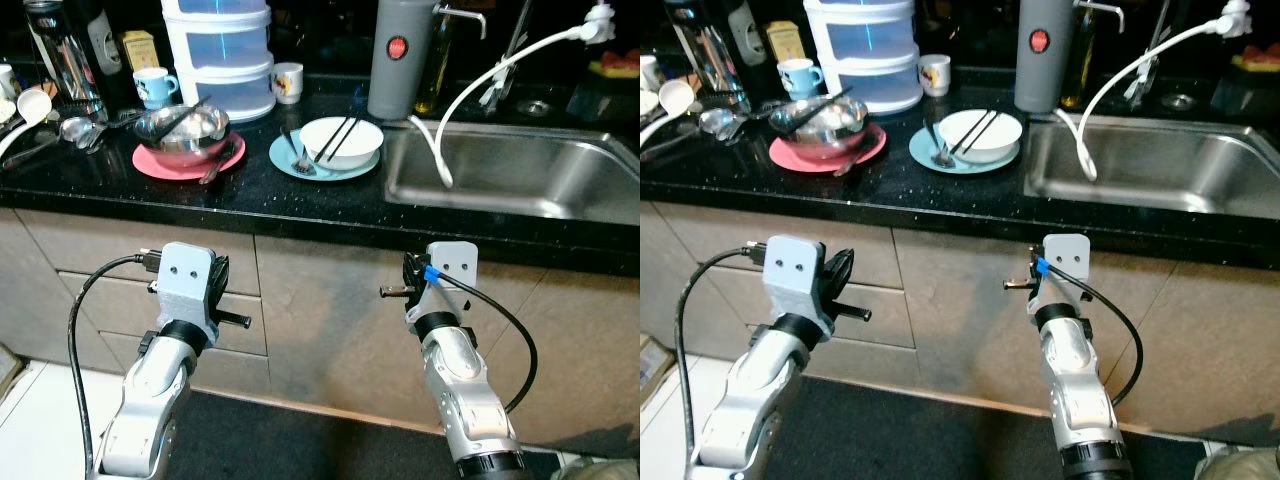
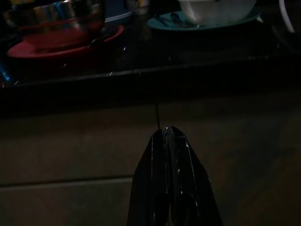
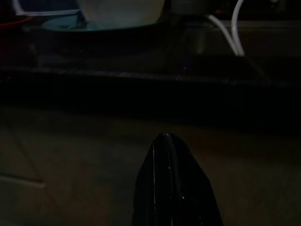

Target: Kitchen organization

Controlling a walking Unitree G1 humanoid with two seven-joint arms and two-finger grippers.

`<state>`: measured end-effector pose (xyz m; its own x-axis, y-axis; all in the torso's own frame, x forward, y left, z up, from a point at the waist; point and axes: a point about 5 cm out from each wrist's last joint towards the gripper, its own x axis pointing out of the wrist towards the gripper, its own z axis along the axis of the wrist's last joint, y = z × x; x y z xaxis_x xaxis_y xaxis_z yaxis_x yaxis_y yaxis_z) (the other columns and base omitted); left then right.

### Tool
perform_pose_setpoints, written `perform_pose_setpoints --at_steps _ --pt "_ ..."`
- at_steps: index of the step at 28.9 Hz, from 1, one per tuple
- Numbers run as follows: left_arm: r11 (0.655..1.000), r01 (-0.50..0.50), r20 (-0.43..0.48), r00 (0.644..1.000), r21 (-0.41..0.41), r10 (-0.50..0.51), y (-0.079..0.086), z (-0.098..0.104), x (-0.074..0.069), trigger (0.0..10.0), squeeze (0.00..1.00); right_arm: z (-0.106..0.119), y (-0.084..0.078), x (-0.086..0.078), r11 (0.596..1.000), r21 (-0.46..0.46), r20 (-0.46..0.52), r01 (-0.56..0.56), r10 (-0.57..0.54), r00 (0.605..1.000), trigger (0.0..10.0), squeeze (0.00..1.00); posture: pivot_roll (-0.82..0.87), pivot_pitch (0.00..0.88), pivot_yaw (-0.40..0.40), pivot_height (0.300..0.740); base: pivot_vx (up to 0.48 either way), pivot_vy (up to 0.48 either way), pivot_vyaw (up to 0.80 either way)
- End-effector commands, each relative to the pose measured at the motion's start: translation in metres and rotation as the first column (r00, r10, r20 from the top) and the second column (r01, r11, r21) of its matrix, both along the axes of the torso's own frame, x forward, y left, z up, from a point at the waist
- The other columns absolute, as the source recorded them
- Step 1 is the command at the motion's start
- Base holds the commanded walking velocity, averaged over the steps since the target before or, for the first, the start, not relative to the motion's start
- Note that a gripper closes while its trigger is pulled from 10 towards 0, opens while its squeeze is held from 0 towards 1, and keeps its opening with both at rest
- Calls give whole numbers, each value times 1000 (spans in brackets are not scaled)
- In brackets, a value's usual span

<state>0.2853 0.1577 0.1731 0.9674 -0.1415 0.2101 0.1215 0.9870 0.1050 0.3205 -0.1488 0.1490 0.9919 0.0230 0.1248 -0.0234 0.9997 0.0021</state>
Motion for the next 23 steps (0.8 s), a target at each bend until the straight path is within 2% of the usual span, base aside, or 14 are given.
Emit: perform_pose_setpoints --at_steps 1,3,23 --pt "1000 2 -2 1000 0 -2 0 -1 -1 10000 0 -1 1 -1 1000 3 -4 -1 1 1000 10000 0 -2 59 -8 740 -319 0 0" --pt "1000 4 -4 1000 4 -4 0 -1 -1 10000 0 -1 1 -1 1000 4 -4 -1 1 1000 10000 0 -2 59 -8 740 -319 0 0" --pt "1000 12 -8 1000 7 -12 1 -3 -2 10000 0 -3 8 -2 1000 8 -11 -30 30 999 10000 0 2 57 -11 740 0 0 0"
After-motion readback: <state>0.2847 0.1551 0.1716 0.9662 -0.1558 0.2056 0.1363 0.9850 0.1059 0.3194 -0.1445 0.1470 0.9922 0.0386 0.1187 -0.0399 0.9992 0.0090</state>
